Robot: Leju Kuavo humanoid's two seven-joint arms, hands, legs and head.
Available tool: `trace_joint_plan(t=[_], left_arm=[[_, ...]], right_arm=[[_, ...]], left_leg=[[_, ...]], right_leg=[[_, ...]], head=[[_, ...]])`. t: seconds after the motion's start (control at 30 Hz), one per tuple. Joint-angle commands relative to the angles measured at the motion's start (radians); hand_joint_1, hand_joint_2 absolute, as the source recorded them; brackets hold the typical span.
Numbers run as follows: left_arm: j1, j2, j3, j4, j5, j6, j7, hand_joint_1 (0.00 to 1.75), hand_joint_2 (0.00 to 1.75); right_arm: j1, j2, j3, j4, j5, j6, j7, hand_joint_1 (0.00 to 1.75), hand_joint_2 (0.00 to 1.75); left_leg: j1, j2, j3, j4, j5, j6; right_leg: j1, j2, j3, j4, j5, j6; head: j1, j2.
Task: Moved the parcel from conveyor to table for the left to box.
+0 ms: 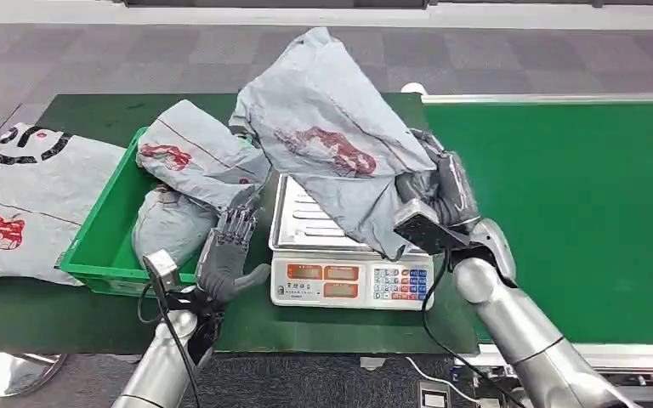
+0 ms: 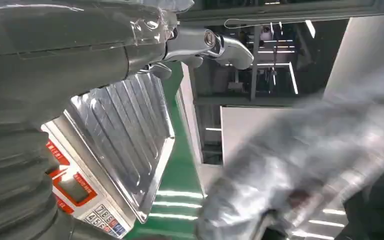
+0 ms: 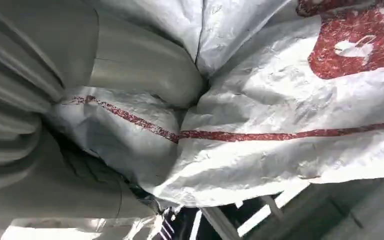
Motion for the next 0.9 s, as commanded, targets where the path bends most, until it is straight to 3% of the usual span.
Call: trace_joint_plan(t=[0.03,0.27,0.37,0.5,0.63,0.9], left_arm=[[-0.052,0.019,-0.035,0.073,-0.003,-0.002,-0.048,0.0,1.75],[-0.052,0.019,-0.035,0.073,-0.003,-0.002,-0.048,0.0,1.75],[-0.053,0.027,-0.027,0.078,-0.003,0.015,-0.048,0.0,1.75],[-0.041,0.033,-0.032,0.077,-0.01,0.007,-0.048,0.0,1.75],[-0.036,0.03,-0.033,0.075,-0.01,0.013,-0.048,0.0,1.75],[-0.036,0.03,-0.033,0.075,-0.01,0.013,-0.048,0.0,1.75]], right_arm=[[0.027,0.041,-0.11,-0.041,-0.089,0.004,-0.05,1.75,1.75],[0.027,0.041,-0.11,-0.041,-0.089,0.004,-0.05,1.75,1.75],[-0.092,0.037,-0.048,0.163,0.061,0.18,0.274,1.75,1.75],[-0.119,0.032,0.004,0.343,0.143,0.319,0.425,1.75,1.75],[-0.12,0.03,0.013,0.405,0.163,0.321,0.438,1.75,1.75],[-0.12,0.03,0.013,0.405,0.163,0.321,0.438,1.75,1.75]], left_leg=[[0.001,0.002,0.004,-0.001,-0.001,0.0],[0.0,0.002,0.002,-0.001,-0.001,-0.001],[0.0,0.003,0.001,0.0,-0.001,0.0],[0.001,0.01,0.007,-0.004,-0.001,0.0],[0.0,0.003,0.003,-0.001,-0.001,0.0],[0.0,0.005,0.004,-0.002,-0.001,0.0]], right_leg=[[0.001,0.002,0.004,-0.002,-0.001,-0.001],[0.0,0.001,0.001,-0.001,0.0,-0.001],[0.0,0.003,0.0,0.0,0.0,-0.001],[0.001,0.009,0.005,-0.005,0.003,-0.002],[0.0,0.002,0.003,-0.001,0.0,-0.001],[0.001,0.004,0.003,-0.002,0.001,-0.001]], head=[[0.0,0.0],[0.0,0.0],[0.0,0.0],[0.0,0.0],[0.0,0.0],[0.0,0.0]])
